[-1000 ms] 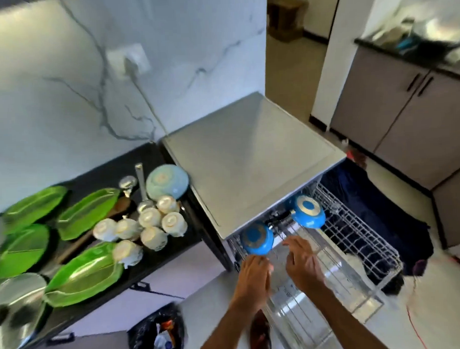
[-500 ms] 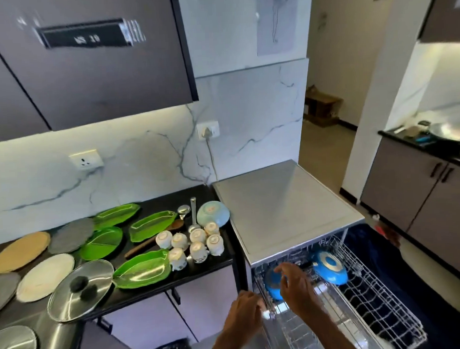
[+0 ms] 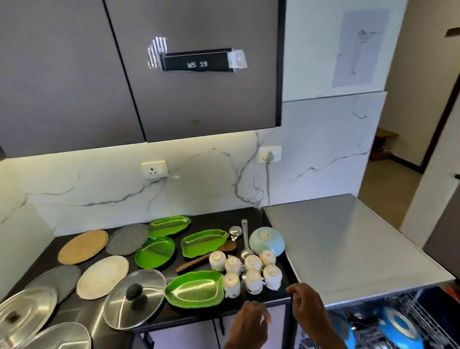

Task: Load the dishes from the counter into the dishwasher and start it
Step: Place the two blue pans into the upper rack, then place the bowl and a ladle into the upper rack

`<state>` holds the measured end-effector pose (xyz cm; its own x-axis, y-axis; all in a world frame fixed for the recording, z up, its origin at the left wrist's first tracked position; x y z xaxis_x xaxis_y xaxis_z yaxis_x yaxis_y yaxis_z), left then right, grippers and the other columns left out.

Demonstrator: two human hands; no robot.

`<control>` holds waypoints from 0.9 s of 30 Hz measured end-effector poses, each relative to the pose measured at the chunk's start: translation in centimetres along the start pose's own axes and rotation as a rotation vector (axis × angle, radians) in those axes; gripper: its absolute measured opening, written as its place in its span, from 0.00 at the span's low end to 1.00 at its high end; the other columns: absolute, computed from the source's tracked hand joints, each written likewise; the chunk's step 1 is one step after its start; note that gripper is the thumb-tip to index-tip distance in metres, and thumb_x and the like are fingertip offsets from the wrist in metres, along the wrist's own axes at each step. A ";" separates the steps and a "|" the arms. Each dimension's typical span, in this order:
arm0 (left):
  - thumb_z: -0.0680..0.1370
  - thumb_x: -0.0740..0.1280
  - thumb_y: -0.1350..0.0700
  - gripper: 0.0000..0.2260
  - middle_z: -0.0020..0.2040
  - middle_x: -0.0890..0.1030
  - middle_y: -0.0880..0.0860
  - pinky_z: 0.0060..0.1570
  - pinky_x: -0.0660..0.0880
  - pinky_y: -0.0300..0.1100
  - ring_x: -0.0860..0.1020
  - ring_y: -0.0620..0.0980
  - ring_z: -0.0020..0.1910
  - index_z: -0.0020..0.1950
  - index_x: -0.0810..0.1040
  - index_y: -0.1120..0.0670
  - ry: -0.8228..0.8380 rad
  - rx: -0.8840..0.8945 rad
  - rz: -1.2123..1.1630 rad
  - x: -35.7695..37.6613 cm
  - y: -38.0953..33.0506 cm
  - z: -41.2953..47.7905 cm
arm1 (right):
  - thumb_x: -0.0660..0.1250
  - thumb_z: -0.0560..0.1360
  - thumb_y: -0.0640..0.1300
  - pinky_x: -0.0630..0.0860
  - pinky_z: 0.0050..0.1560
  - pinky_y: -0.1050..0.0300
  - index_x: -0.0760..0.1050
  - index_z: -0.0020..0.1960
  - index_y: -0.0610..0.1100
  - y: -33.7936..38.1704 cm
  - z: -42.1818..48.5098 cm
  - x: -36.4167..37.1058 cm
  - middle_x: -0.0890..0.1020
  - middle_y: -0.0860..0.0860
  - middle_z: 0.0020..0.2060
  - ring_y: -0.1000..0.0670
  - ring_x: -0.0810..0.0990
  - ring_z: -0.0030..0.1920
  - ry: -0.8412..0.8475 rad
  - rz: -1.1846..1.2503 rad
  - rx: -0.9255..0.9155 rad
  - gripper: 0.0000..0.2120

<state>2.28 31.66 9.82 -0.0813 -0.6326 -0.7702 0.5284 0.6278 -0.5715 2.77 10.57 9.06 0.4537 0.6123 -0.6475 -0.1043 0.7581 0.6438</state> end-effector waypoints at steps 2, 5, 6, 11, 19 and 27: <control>0.71 0.68 0.58 0.08 0.45 0.79 0.42 0.55 0.74 0.36 0.79 0.44 0.49 0.44 0.76 0.44 -0.001 -0.028 -0.002 -1.7 3.2 0.3 | 0.57 0.72 0.43 0.74 0.49 0.63 0.81 0.47 0.46 0.6 1.3 2.8 0.84 0.52 0.42 0.50 0.83 0.43 0.013 0.012 0.052 0.14; 0.75 0.64 0.52 0.05 0.49 0.79 0.42 0.54 0.73 0.34 0.77 0.40 0.54 0.47 0.79 0.44 0.086 -0.123 -0.040 -3.8 6.9 1.1 | 0.63 0.69 0.37 0.75 0.50 0.62 0.82 0.47 0.49 1.8 3.3 6.2 0.84 0.55 0.44 0.51 0.83 0.45 0.035 0.023 0.091 0.13; 0.76 0.62 0.51 0.07 0.51 0.79 0.44 0.54 0.71 0.35 0.77 0.40 0.55 0.48 0.80 0.45 0.095 -0.122 0.021 -4.3 8.2 1.3 | 0.64 0.69 0.37 0.75 0.50 0.64 0.82 0.47 0.49 2.5 3.9 7.1 0.83 0.57 0.44 0.51 0.83 0.45 0.022 0.021 0.096 0.13; 0.72 0.67 0.54 0.07 0.46 0.79 0.42 0.45 0.76 0.40 0.79 0.44 0.48 0.47 0.77 0.43 0.045 -0.142 0.024 -6.3 13.7 4.0 | 0.65 0.69 0.34 0.71 0.49 0.68 0.81 0.46 0.47 5.6 6.3 8.8 0.80 0.59 0.42 0.55 0.80 0.43 -0.027 0.048 0.119 0.11; 0.70 0.64 0.52 0.07 0.43 0.78 0.41 0.44 0.74 0.36 0.78 0.41 0.45 0.47 0.76 0.42 0.071 -0.083 -0.002 -5.6 15.3 11.8 | 0.67 0.68 0.34 0.65 0.48 0.82 0.83 0.45 0.47 2.7 12.7 9.2 0.84 0.57 0.41 0.61 0.78 0.42 -0.058 0.065 0.284 0.12; 0.80 0.58 0.45 0.08 0.58 0.74 0.44 0.53 0.71 0.28 0.73 0.35 0.53 0.52 0.74 0.45 0.266 -0.245 0.047 -3.1 17.8 23.1 | 0.66 0.62 0.37 0.74 0.46 0.68 0.77 0.46 0.58 -4.6 22.2 11.4 0.84 0.58 0.40 0.70 0.77 0.45 -0.088 0.118 0.298 0.19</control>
<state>31.43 34.29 8.59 -0.2959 -0.4810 -0.8253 0.3210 0.7637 -0.5602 28.12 9.10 7.76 0.5298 0.6603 -0.5323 0.0969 0.5764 0.8114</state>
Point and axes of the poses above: each hand's wrist, its own z-axis towards the middle knuckle, its own x-axis out of the palm, y = z × x, the point moved 5 cm from there along z, towards the middle knuckle
